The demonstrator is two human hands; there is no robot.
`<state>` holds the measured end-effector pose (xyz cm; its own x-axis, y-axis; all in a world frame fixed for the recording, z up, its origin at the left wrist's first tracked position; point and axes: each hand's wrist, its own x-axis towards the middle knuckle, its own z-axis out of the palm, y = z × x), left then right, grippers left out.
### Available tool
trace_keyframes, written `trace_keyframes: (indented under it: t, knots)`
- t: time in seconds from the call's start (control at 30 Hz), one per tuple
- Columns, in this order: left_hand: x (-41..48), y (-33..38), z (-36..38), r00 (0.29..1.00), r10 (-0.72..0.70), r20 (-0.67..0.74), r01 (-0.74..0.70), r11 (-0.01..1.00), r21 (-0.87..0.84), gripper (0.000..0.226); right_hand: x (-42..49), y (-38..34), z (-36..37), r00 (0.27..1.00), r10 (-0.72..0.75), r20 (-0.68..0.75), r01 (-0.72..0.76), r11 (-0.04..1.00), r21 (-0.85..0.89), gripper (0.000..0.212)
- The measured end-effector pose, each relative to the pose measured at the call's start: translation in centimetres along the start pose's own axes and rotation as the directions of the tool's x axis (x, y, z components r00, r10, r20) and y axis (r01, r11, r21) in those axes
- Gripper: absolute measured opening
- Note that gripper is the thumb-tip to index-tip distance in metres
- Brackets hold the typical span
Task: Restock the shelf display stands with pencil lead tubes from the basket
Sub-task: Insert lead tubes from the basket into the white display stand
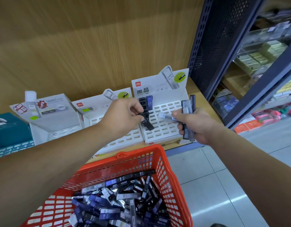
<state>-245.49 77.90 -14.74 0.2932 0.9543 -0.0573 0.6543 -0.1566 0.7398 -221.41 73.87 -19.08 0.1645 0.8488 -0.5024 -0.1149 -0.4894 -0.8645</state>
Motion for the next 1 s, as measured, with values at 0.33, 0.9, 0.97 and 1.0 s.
trace_keyframes:
  t: [0.33,0.9,0.97,1.0]
  knots:
    - [-0.3,-0.5,0.0,0.996,0.083,0.020,-0.085,0.984,0.157,0.015,-0.1,-0.1,0.5,0.999,0.017,0.049,-0.019,0.999,0.051,0.021]
    - [0.9,6.1,3.2,0.973,0.225,-0.058,-0.225,0.974,0.011,0.016,-1.9,-1.4,0.9,0.951,-0.079,0.300,0.133,0.977,-0.165,0.009]
    - [1.0,5.9,4.0,0.987,0.159,-0.013,-0.159,0.987,-0.020,0.022,-2.2,-1.9,1.1,0.940,-0.073,0.333,0.132,0.979,-0.158,0.005]
    - [1.0,5.7,4.1,0.991,0.136,-0.003,-0.136,0.990,-0.045,0.026,-2.3,-2.1,1.1,0.930,-0.064,0.361,0.126,0.981,-0.150,0.006]
